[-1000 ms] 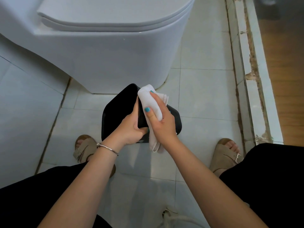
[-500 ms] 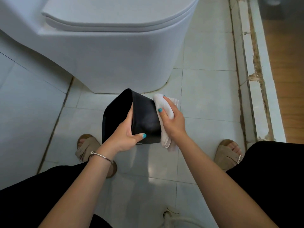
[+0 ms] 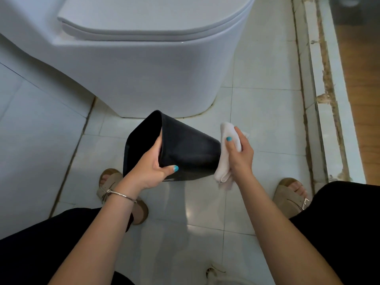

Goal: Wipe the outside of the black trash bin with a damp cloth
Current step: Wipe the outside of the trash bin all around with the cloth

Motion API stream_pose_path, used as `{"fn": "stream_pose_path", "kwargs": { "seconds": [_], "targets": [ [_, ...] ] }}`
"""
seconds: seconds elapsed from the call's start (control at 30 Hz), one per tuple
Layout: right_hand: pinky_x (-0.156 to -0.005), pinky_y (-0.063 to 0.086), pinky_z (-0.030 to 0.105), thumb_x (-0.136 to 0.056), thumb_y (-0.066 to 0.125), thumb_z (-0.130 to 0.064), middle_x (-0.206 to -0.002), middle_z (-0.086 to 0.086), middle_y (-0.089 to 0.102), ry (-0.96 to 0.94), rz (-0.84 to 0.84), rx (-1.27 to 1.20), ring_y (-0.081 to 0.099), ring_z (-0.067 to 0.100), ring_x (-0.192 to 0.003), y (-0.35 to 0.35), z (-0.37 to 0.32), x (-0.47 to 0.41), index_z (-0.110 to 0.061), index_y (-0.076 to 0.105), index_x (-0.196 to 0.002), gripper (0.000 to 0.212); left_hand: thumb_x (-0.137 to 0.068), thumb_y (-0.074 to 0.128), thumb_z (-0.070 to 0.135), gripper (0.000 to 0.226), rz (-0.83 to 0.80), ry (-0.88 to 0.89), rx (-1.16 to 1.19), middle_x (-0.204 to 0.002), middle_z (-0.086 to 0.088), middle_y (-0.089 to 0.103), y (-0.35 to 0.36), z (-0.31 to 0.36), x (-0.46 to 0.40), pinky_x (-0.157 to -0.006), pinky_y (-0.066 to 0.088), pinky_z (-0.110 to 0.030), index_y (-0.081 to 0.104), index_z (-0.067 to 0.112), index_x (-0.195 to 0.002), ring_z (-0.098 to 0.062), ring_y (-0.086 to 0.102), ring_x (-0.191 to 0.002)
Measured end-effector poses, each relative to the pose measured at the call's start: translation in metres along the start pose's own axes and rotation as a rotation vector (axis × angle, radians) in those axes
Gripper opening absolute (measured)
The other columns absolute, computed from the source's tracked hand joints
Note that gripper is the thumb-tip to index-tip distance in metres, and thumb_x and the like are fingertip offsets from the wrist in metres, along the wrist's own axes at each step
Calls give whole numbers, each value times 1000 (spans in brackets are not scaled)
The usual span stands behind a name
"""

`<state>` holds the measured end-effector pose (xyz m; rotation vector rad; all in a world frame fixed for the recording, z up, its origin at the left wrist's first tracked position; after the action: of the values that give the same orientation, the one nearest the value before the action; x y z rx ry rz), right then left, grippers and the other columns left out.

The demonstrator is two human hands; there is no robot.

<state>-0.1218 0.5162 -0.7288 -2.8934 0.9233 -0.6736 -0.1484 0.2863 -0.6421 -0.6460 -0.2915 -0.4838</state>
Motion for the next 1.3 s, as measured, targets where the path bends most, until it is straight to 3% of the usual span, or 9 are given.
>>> {"fn": "stream_pose_path", "kwargs": {
  "seconds": [0.13, 0.33, 0.5, 0.6, 0.83, 1.03, 1.17, 1.23, 1.3],
  "targets": [
    [-102, 48, 35, -95, 57, -26, -134, -12, 56, -116, -112, -164, 56, 8, -118, 2, -67, 6, -41, 55, -128, 36, -82, 73, 13, 104, -19, 16, -30, -153, 13, 23, 6, 3, -1, -110, 24, -24, -1, 35, -152, -6, 24, -137],
    [-73, 53, 15, -99, 50, -30, -118, -15, 62, -90, -441, -216, 63, -4, -95, 16, -97, 33, -43, 53, -123, 27, -80, 72, 5, 104, -28, 37, 57, -149, 17, 30, 11, 4, 0, -110, 26, -21, 3, 33, -153, -2, 29, -136],
    [-103, 46, 34, -97, 53, -35, -136, -15, 53, -132, -464, -129, 53, 3, -120, 25, -61, 47, -43, 52, -132, 36, -72, 74, 22, 107, -15, 8, 68, -151, 9, 34, 5, -2, 4, -113, 33, -40, 4, 39, -151, -11, 35, -137],
    [-105, 45, 35, -98, 55, -30, -139, -15, 51, -135, -413, -176, 52, 3, -122, 20, -60, 45, -41, 53, -133, 37, -73, 74, 20, 107, -11, 2, 61, -151, 7, 34, 7, -2, 5, -112, 34, -42, 4, 38, -151, -13, 36, -137],
    [-102, 47, 37, -98, 52, -36, -133, -20, 52, -186, -217, -171, 53, 6, -120, -14, -67, 25, -51, 53, -126, 32, -81, 73, 10, 104, -12, 32, 11, -153, 10, 25, 12, 3, 2, -105, 29, -20, 1, 34, -152, -10, 28, -138],
    [-91, 39, 4, -99, 52, -22, -137, -19, 44, -284, -248, 33, 48, -1, -117, -15, -59, 26, -33, 44, -141, 45, -81, 73, 12, 105, -17, 41, -5, -155, 9, 22, 13, 3, 0, -108, 29, -23, 0, 35, -152, -12, 26, -140],
    [-104, 22, 5, -94, 60, -25, -144, -38, 12, -285, -385, 120, 16, -17, -131, 10, -43, 41, -38, 3, -152, 83, -77, 75, 14, 104, -24, 46, 30, -152, 12, 30, 9, 1, 1, -114, 30, -34, 6, 34, -152, -9, 31, -138],
    [-110, 21, 14, -90, 65, -32, -134, -51, 8, -270, -402, 150, 15, -16, -132, 19, -35, 43, -46, -2, -150, 90, -78, 75, 11, 102, -23, 29, 34, -148, 12, 33, 7, 0, 2, -112, 33, -32, 8, 33, -152, -8, 35, -135],
    [-118, 20, 43, -85, 60, -53, -142, -44, 19, -277, -409, 234, 19, 3, -142, 24, -26, 43, -63, 8, -140, 77, -76, 75, 14, 103, -39, 31, 47, -150, 12, 33, 7, -1, 3, -113, 32, -33, 8, 33, -152, -7, 34, -136]
  ]
}}
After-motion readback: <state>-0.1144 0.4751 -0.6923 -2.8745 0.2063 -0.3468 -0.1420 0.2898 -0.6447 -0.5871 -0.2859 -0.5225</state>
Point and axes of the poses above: each hand's wrist, its own x-axis away from the middle knuckle, its own y-axis out of the palm, z = x × y, the point moved 1 cm from there along -x, towards the middle knuckle
